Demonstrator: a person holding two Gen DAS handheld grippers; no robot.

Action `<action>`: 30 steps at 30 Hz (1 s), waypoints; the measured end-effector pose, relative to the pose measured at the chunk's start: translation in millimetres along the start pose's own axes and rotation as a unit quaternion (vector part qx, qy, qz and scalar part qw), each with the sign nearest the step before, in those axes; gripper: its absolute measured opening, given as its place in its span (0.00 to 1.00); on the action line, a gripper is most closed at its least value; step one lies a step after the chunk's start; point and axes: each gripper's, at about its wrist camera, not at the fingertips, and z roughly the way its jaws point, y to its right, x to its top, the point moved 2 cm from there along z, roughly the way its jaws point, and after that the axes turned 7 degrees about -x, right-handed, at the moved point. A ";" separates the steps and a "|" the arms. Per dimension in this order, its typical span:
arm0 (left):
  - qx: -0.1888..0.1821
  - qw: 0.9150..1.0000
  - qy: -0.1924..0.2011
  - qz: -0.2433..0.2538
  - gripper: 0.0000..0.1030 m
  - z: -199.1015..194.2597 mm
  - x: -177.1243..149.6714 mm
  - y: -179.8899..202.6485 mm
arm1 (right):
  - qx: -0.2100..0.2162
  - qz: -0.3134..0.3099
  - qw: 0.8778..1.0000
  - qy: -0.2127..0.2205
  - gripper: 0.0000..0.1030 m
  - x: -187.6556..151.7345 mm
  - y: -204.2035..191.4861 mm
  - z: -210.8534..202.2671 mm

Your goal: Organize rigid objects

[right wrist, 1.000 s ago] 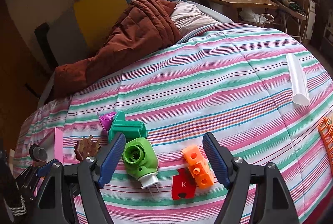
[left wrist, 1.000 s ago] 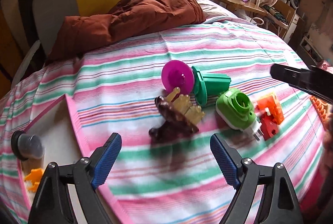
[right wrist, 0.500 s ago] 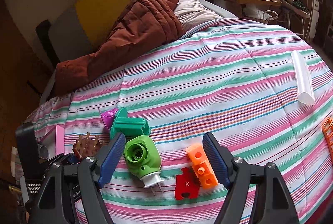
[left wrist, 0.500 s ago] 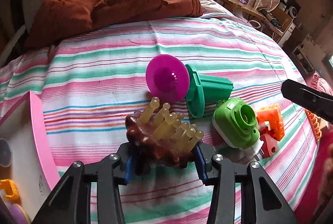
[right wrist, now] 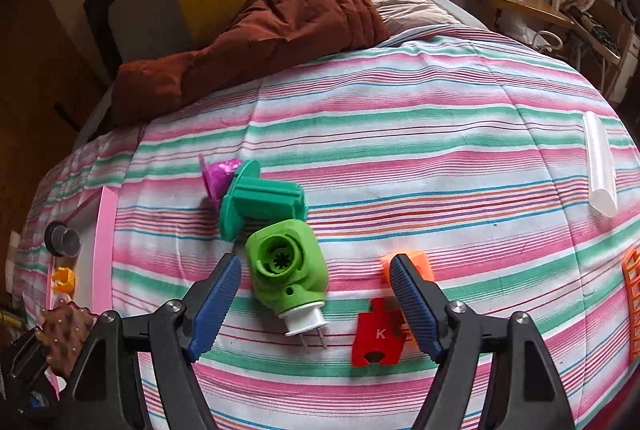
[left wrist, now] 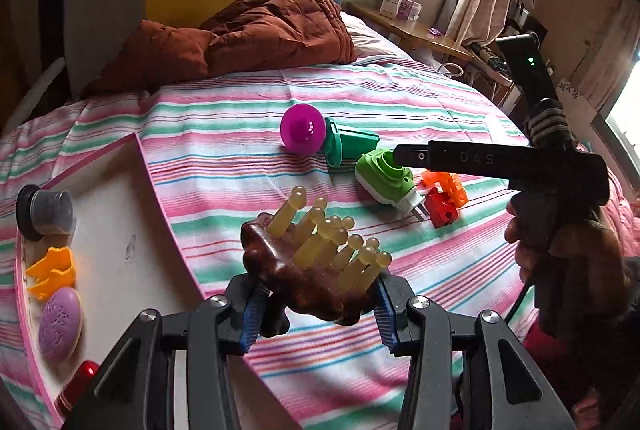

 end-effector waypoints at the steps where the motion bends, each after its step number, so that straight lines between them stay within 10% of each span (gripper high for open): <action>1: 0.000 1.000 0.002 -0.006 0.45 -4.8 -3.8 -2.8 | 0.010 -0.012 1.000 -0.002 0.76 0.0 -6.7 0.7; 20: -0.005 0.992 0.040 -0.117 0.46 -64.2 -23.6 -74.5 | -0.023 -0.266 0.961 -0.077 0.75 81.4 -118.9 93.1; 26: 0.003 0.989 0.044 -0.140 0.46 -67.9 -29.1 -89.1 | -0.020 -0.293 0.949 -0.111 0.19 69.6 -128.3 107.3; 30: 0.006 0.988 0.046 -0.146 0.46 -70.7 -33.1 -92.6 | -0.006 -0.297 0.949 -0.106 0.11 54.8 -137.1 93.3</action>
